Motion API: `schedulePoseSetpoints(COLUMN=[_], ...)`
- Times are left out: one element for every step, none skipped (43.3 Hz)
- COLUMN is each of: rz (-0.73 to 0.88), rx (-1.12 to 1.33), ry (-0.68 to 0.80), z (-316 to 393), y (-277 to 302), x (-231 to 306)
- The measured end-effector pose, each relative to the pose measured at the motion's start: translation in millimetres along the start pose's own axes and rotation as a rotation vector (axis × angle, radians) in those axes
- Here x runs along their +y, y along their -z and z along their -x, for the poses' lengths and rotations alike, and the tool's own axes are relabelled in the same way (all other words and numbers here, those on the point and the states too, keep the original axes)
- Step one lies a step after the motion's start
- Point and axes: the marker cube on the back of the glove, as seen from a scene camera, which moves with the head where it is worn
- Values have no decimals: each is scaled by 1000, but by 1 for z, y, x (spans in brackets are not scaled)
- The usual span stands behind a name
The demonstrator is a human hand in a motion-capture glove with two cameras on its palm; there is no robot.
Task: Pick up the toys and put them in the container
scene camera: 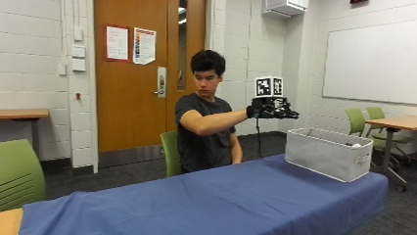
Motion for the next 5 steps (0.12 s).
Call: schedulePoseSetpoints(rz=[1, 3, 4, 6, 7], rx=[0, 2, 4, 5, 6], ry=[-4, -7, -11, -13, -15], z=[-2, -4, -6, -7, -8], y=[-1, -2, -3, -3, -4], x=[1, 3, 4, 5, 6])
